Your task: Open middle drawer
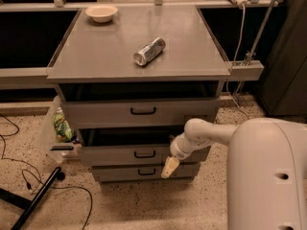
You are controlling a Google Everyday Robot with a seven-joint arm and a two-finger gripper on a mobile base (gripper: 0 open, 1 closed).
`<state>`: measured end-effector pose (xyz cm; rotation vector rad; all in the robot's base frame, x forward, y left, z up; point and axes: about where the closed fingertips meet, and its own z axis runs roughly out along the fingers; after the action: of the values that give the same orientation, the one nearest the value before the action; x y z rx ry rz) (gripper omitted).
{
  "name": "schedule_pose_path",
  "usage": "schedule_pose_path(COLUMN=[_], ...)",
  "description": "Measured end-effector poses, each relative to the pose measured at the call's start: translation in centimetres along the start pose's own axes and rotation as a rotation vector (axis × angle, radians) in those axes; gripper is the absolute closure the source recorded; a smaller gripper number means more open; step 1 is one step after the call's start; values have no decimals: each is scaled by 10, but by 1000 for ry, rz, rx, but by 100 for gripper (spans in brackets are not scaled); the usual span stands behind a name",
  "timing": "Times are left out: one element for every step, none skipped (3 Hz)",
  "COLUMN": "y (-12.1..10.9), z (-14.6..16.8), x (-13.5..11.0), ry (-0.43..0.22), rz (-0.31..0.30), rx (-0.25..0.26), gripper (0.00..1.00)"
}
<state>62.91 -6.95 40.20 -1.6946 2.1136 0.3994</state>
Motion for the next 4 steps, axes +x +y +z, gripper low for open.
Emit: schedule_pose_path(y=[0,16,16,26], z=[-6,-10,-10,-7], x=[-3,-4,-4,-2], ry=[0,-12,-12,12], rz=[0,12,12,19], rx=[0,-37,-37,-76], gripper=[0,0,0,0])
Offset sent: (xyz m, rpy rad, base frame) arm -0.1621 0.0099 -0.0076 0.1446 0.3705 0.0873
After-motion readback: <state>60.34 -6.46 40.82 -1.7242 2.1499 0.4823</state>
